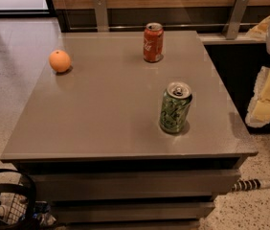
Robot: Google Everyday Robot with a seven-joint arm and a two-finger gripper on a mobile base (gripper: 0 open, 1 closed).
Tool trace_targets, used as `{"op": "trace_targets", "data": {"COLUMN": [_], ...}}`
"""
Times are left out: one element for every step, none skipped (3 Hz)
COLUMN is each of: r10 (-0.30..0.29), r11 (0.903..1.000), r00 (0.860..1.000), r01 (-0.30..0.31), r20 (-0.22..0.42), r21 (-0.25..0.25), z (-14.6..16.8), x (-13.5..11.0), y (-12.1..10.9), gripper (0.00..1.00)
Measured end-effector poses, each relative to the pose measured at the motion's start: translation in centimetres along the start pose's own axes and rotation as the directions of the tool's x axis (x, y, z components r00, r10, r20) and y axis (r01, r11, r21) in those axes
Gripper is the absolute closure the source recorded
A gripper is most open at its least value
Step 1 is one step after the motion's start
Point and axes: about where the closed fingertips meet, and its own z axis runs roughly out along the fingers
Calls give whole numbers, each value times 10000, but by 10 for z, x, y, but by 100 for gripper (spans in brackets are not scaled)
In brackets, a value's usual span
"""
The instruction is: Move green can near orange
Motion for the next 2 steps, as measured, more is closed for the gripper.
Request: {"op": "trace_targets", "data": {"r10": [0, -171], "r11": [10000, 9998], "r00": [10000, 9972], "r01": [0, 180], "r20": [1, 729], "r21": [2, -114], "z": [0, 4], "x": [0, -2], "y": [0, -3], "gripper": [0, 0]}}
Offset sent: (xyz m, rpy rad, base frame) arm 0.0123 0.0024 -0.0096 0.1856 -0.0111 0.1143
